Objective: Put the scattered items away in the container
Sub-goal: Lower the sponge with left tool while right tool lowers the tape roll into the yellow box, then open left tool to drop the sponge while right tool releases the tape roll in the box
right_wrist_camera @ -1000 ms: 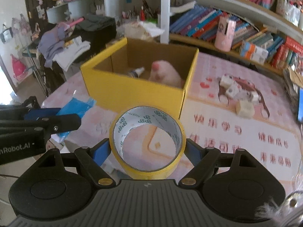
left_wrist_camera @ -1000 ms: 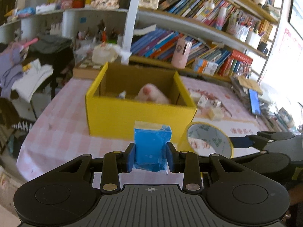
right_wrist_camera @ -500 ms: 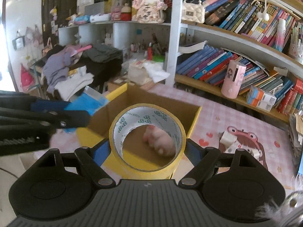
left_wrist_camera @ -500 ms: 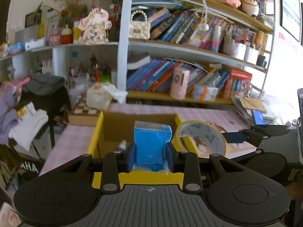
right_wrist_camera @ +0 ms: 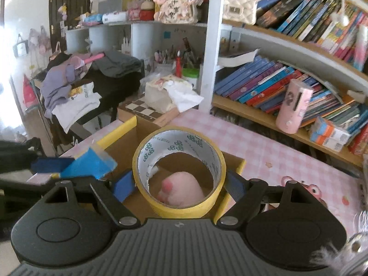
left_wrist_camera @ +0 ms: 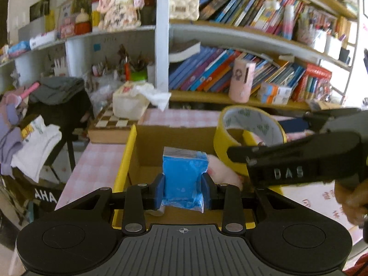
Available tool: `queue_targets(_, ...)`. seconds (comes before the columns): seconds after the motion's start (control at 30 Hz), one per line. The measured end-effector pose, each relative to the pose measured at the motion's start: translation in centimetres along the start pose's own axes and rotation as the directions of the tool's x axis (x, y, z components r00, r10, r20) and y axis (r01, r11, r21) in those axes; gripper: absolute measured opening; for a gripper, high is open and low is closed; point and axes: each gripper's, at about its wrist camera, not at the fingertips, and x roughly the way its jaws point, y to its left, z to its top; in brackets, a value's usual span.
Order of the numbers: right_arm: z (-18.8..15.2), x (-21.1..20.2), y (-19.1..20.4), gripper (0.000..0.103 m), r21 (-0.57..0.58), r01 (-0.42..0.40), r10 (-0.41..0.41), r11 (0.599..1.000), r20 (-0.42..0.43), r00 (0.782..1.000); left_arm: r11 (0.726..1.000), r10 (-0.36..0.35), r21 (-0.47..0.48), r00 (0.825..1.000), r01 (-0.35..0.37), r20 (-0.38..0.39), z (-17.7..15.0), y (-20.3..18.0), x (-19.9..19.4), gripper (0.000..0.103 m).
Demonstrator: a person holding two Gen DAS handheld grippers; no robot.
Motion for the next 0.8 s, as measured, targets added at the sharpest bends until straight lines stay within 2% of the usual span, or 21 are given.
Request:
queue_targets(0.17,2.2,3.4,-0.4,0.083,0.002,-0.065,0.065,0.998,-0.045,0.997,1.0,0.015,0.024,0.997,-0.013,-0.079,-0.1,0.2,2.8,0.032)
queue_targets(0.33,3.9,7.1,-0.2,0.083,0.064,-0.157,0.164,0.986,-0.131,0.978,1.0,-0.004,0.016,0.988,0.006,-0.155,-0.3,0.1,5.4,0.032)
queue_targets(0.47,4.5,10.7,1.1,0.082,0.074,-0.196,0.207,0.978,-0.209,0.956,1.0,-0.027,0.008,0.977,0.029,-0.211,-0.5,-0.3,7.2,0.032)
queue_targets(0.67,4.3,15.0,2.7,0.083,0.06,-0.255,0.26,0.965,-0.328,0.908,0.999,-0.033,-0.035,0.96,0.024,-0.277,-0.9,0.3,8.9,0.032)
queue_targets(0.8,3.7,16.7,3.3,0.083,0.043,-0.261,0.258,0.964,-0.377,0.89,0.998,-0.042,-0.064,0.949,0.023,-0.312,-1.5,0.8,9.6,0.032)
